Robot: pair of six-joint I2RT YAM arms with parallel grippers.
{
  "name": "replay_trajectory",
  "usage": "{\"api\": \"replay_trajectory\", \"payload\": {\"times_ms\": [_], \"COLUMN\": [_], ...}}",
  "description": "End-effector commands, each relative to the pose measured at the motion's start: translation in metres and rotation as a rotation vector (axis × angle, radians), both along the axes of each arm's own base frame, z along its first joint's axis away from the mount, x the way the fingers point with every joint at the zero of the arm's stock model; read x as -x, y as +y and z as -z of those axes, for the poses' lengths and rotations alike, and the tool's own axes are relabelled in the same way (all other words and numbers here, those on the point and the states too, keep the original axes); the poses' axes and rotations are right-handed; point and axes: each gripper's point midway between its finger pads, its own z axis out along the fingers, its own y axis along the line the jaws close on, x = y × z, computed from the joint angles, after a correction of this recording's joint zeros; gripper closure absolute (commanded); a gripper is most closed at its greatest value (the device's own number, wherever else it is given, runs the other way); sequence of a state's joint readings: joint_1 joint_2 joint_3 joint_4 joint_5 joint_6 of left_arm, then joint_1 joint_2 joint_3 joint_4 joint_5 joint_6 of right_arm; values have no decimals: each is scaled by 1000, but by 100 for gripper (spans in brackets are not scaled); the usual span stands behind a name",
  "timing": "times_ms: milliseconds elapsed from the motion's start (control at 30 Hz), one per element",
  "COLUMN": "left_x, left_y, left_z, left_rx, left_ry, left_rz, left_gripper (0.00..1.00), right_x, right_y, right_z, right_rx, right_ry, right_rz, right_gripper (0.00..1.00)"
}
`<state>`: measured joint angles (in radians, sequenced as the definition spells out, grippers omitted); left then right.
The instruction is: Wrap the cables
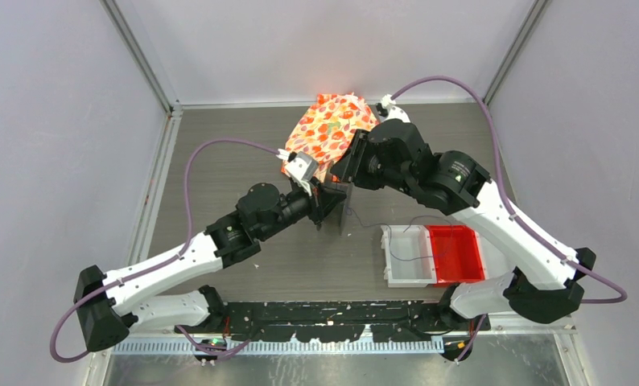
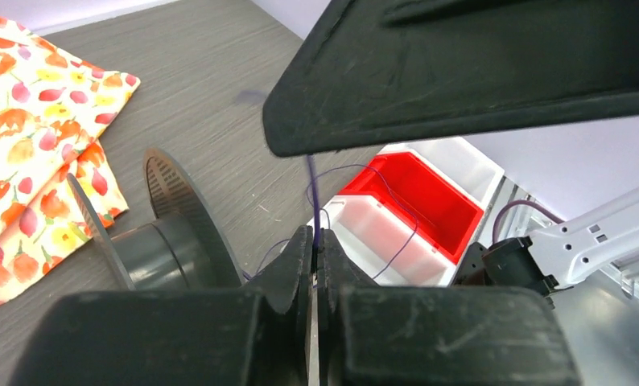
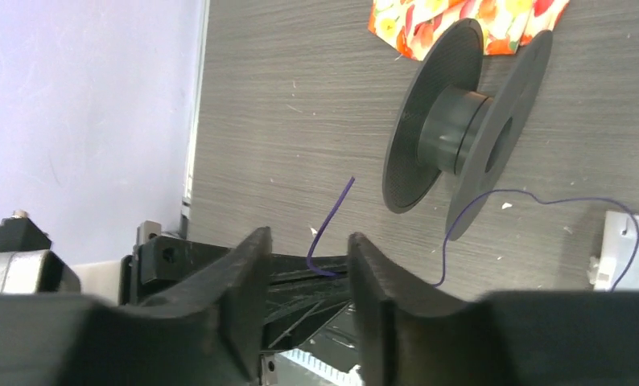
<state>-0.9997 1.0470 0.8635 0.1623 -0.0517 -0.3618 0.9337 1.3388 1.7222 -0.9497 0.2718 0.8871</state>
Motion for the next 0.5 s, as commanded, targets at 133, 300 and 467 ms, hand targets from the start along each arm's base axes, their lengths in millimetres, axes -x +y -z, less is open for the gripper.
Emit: {"api": "replay_trajectory", "payload": {"times_ms": [133, 300, 467], "left_x": [-7, -23, -27], "left_y": [7, 29, 30], "left_z": [-40, -47, -47], "left_rx": [105, 136, 84], "left_ry": [109, 317, 564], "left_rz": [-88, -297, -363], "left_gripper": [100, 100, 99], "right_x": [7, 22, 33], "right_y": [-82, -112, -89], "right_z": [-71, -49, 11], "right_rx": [25, 174, 282], "right_ry": [-347, -573, -721], "right_rz": [80, -37, -288], "right_gripper": [12, 23, 34]}}
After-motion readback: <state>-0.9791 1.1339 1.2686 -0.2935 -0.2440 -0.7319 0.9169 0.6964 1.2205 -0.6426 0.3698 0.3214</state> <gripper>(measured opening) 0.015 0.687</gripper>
